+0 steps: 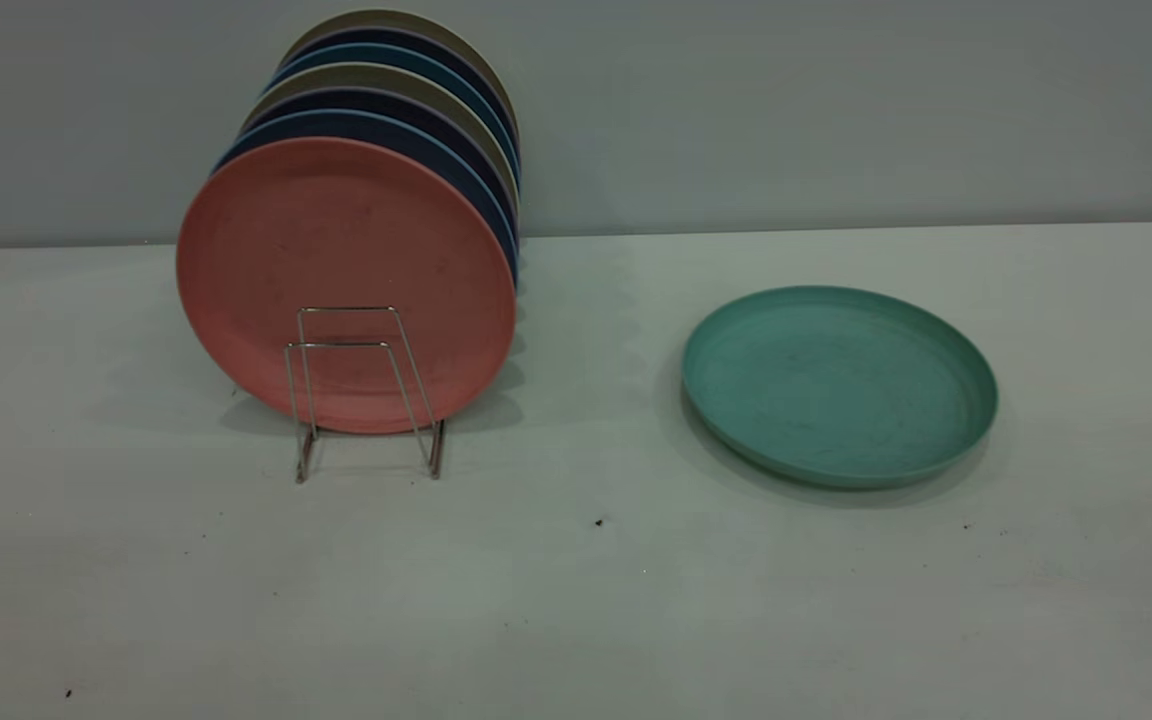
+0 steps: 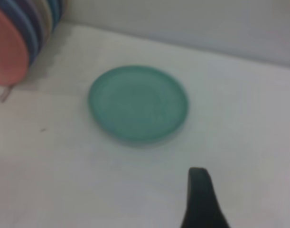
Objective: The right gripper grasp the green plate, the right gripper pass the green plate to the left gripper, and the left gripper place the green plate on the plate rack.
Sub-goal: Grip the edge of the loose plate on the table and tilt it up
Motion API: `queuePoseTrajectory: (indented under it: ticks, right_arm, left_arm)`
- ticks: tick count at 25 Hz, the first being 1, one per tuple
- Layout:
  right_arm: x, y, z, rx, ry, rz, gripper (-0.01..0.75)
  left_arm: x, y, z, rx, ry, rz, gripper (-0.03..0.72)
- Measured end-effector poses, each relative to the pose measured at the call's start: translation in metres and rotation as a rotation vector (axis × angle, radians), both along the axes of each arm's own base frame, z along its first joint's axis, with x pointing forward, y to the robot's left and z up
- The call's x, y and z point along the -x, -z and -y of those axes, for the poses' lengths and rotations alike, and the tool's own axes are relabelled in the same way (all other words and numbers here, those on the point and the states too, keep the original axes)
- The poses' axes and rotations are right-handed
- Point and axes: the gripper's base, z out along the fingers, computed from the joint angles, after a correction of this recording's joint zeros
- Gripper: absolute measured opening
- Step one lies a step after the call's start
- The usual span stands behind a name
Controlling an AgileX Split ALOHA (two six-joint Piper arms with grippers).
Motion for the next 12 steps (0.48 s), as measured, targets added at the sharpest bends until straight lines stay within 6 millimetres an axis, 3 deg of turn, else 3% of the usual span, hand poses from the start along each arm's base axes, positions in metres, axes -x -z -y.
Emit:
queuePoseTrajectory:
  ticks: [5, 12]
  right_arm:
    - [-0.058, 0.018, -0.013, -0.102, -0.058, -0.153, 0.499]
    - [-0.136, 0.073, -0.022, -0.203, -0.045, -0.322, 0.499]
  left_arm:
    - [-0.041, 0.0, 0.005, 0.072, 0.072, -0.013, 0.539]
    - [-0.089, 0.012, 0.011, 0.163, 0.157, -0.045, 0.539]
